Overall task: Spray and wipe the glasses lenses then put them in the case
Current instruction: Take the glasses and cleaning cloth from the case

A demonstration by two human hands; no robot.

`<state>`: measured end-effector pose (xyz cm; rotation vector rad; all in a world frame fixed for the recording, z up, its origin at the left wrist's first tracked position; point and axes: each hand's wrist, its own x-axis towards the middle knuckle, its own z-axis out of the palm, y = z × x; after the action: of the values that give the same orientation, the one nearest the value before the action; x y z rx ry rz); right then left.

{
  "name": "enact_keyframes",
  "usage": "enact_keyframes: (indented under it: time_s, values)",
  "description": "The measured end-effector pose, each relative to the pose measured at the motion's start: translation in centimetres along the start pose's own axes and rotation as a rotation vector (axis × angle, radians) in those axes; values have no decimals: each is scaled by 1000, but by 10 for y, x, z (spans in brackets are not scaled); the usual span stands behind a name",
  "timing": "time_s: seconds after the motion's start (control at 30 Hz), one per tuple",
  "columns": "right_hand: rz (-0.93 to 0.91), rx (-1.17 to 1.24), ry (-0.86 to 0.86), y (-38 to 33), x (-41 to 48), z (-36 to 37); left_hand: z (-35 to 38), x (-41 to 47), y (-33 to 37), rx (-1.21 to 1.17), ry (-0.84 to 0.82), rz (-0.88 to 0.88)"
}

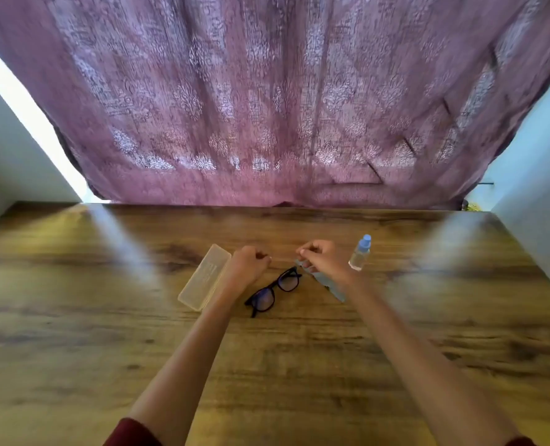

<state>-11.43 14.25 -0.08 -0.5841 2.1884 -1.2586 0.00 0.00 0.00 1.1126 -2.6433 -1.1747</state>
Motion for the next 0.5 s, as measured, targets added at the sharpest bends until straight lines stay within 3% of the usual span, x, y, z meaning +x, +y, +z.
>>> enact_keyframes:
  time_s: [0.2, 0.5]
  values:
    - [13, -198, 36, 17, 1, 8, 11, -12, -8, 56, -6, 92]
    - [53, -176, 7, 28, 5, 17, 22, -12, -13, 106, -109, 58]
